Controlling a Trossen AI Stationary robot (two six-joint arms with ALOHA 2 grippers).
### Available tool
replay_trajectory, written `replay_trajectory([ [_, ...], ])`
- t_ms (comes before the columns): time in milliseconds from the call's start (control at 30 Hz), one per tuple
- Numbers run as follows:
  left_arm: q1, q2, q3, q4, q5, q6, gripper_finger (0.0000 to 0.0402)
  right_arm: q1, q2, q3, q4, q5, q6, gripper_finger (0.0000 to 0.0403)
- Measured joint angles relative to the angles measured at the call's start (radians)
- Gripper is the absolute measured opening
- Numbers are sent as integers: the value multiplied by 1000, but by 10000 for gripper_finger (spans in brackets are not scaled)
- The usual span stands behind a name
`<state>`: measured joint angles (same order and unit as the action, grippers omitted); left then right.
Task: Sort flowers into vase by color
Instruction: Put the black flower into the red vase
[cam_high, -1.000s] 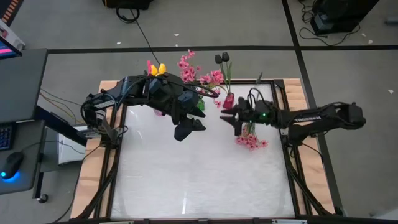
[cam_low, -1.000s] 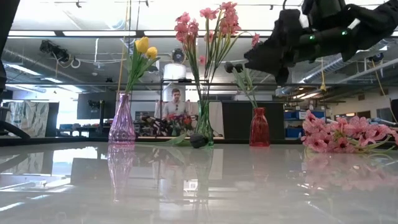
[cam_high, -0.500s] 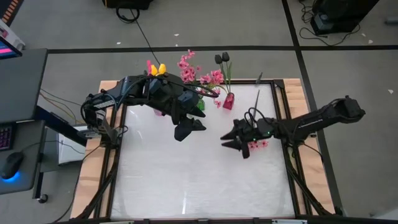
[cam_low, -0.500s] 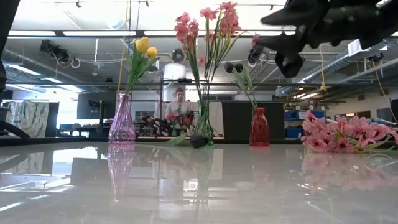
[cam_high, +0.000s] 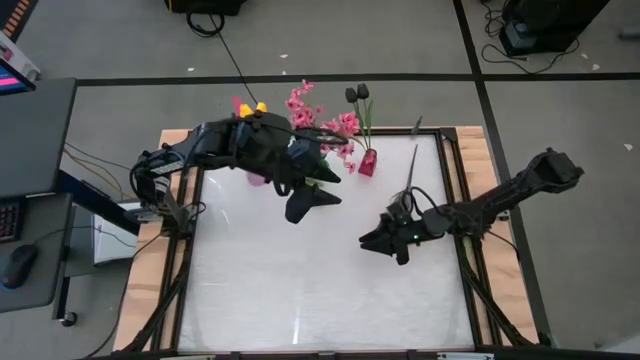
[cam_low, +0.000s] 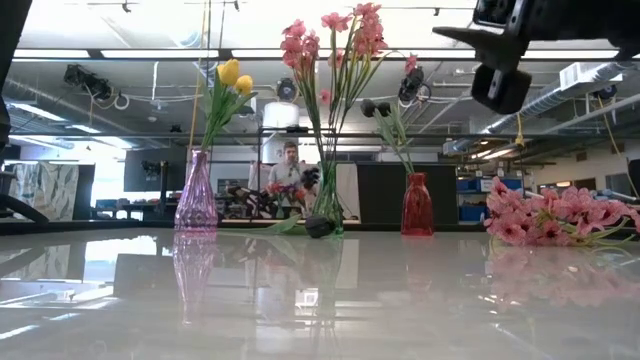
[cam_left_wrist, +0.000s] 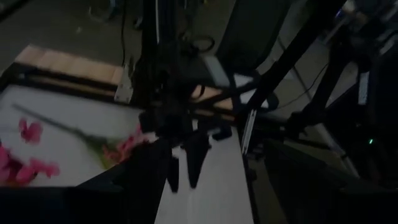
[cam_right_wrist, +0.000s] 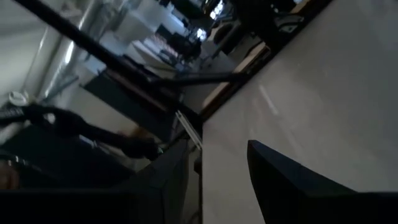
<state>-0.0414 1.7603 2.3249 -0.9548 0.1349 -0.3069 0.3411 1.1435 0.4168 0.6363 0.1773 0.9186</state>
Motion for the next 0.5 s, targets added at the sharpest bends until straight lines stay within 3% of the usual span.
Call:
replay_trajectory([
  [300,0,0,0,162,-2,-51,268,102,0,0,29,226,60,172],
  [500,-1,-1,0,204,-10,-126,268,143,0,1,29,309,77,172],
])
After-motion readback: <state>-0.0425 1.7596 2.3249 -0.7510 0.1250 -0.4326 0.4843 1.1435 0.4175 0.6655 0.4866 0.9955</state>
